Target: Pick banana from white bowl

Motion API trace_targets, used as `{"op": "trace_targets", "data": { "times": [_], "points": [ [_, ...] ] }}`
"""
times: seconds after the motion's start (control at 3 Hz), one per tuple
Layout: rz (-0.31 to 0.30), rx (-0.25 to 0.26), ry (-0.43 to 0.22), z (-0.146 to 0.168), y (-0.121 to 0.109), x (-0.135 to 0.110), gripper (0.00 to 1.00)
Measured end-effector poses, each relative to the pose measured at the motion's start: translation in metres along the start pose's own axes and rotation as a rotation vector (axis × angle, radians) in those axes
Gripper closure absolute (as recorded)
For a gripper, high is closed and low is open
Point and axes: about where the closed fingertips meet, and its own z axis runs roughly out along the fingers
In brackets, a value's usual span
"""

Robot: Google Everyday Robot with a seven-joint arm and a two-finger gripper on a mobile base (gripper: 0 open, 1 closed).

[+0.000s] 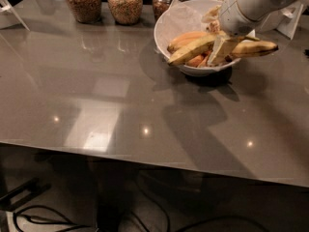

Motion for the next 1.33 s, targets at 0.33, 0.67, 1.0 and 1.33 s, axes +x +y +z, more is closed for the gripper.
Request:
{"op": "trace_targets", "data": {
  "times": [0.33, 0.67, 1.0, 1.33],
  "points": [
    [-0.004, -0.007, 0.014, 0.0079, -0.0014, 0.0056, 0.27],
    [-0.006, -0.009, 0.021, 0.0103, -0.0019, 0.0079, 0.37],
    [-0.010, -0.011, 0.026, 0.0112, -0.0019, 0.0083, 0.54],
    [-0.015, -0.012, 0.030, 0.0110, -0.0018, 0.0081, 0.78]
  ]
}}
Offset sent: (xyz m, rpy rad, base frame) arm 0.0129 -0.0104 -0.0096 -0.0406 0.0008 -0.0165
